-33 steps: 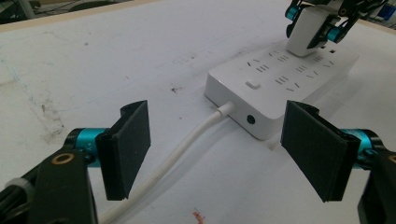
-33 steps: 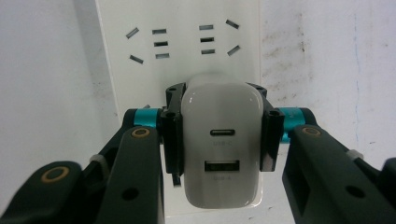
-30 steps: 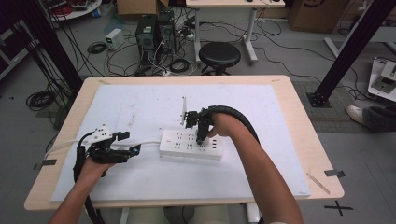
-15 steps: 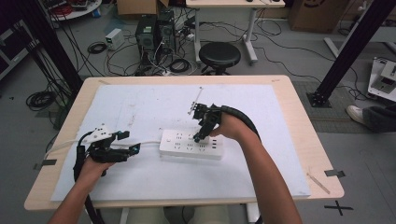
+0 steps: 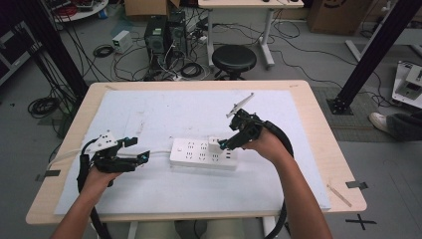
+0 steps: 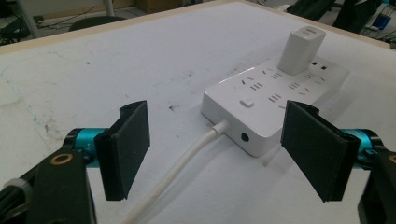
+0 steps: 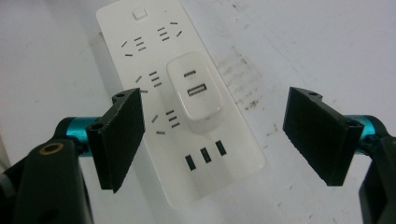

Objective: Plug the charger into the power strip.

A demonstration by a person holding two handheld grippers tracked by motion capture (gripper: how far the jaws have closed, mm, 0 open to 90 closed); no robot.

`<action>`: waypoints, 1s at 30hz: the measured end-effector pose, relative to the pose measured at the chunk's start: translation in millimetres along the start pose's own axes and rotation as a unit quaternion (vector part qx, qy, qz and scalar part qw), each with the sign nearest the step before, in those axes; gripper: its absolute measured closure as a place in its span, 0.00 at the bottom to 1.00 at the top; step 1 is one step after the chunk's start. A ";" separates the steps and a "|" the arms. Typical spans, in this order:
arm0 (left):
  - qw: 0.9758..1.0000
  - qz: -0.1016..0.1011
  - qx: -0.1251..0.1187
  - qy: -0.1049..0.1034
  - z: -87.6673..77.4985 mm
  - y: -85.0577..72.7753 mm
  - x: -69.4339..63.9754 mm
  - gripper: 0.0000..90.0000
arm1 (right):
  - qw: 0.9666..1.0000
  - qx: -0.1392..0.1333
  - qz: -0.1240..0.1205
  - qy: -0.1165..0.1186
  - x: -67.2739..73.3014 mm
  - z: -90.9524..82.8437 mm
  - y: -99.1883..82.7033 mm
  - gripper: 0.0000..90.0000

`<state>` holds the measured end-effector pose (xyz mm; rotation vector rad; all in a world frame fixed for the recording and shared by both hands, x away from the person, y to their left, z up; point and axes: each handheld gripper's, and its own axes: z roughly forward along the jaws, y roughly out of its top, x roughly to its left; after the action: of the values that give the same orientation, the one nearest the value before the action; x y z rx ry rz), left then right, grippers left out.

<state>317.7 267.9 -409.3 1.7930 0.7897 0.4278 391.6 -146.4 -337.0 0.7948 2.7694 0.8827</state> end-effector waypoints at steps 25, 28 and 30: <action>1.000 0.013 -0.005 -0.006 3.5 13.9 -9.0 0.27 | 0.993 -0.071 0.064 -0.067 8.0 -56.4 -81.9 0.24; 1.000 0.015 -0.007 -0.006 2.1 17.5 -9.1 0.27 | 0.992 -0.074 0.071 -0.074 10.1 -61.1 -88.5 0.24; 1.000 0.016 -0.007 -0.005 1.4 17.8 -9.0 0.27 | 0.991 -0.075 0.073 -0.077 11.5 -62.6 -91.1 0.24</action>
<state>317.7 257.1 -392.5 1.7944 0.7503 0.4436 324.2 -234.8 -337.1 1.0021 2.5040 0.9959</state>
